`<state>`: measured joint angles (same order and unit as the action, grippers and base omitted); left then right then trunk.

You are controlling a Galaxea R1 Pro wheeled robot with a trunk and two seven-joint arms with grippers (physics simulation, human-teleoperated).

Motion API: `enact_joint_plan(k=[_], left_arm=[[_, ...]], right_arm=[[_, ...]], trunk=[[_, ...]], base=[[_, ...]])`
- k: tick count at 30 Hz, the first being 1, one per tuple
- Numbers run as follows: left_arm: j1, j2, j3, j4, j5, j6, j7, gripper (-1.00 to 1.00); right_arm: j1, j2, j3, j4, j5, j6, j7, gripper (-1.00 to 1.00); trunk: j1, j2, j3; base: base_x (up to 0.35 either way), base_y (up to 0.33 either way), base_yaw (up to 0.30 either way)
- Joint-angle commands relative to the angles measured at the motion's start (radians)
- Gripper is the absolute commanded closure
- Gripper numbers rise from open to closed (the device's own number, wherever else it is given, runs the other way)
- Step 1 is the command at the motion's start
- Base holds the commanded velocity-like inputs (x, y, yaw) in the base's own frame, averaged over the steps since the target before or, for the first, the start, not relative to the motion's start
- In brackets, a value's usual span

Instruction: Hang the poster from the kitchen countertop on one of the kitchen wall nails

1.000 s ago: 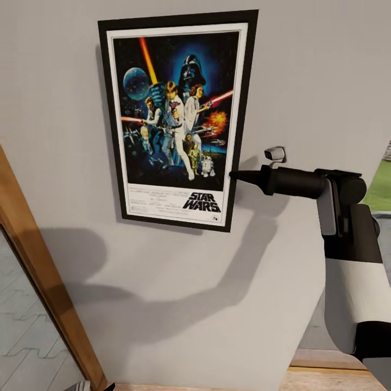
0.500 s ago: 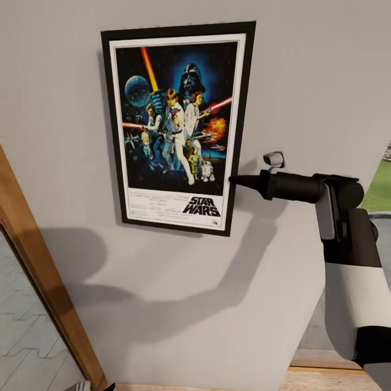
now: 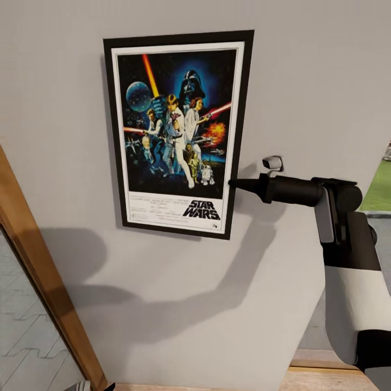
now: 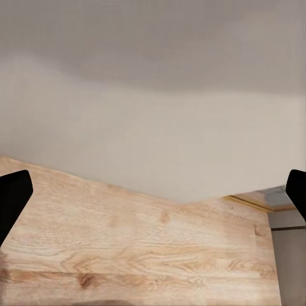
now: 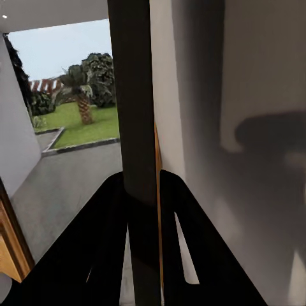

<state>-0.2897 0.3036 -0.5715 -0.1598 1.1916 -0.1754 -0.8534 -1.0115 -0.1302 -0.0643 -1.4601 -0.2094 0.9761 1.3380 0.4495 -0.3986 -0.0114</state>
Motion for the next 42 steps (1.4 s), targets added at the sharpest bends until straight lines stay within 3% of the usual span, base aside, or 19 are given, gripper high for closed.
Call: enact_joint_plan(k=[1, 42], left_arm=[[-0.001, 0.000, -0.008, 0.000, 0.006, -0.006, -0.001, -1.00], [0.002, 0.000, -0.007, 0.002, 0.007, -0.006, -0.004, -1.00]], right_arm=[[0.000, 0.000, 0.000, 0.001, -0.004, 0.009, 0.003, 1.00], [0.005, 0.004, 0.000, -0.002, -0.004, 0.006, -0.002, 1.00]], trunk=[[0.000, -0.001, -0.001], [0.001, -0.001, -0.001]], base=[[0.000, 0.000, 0.000], [0.000, 0.000, 0.000]])
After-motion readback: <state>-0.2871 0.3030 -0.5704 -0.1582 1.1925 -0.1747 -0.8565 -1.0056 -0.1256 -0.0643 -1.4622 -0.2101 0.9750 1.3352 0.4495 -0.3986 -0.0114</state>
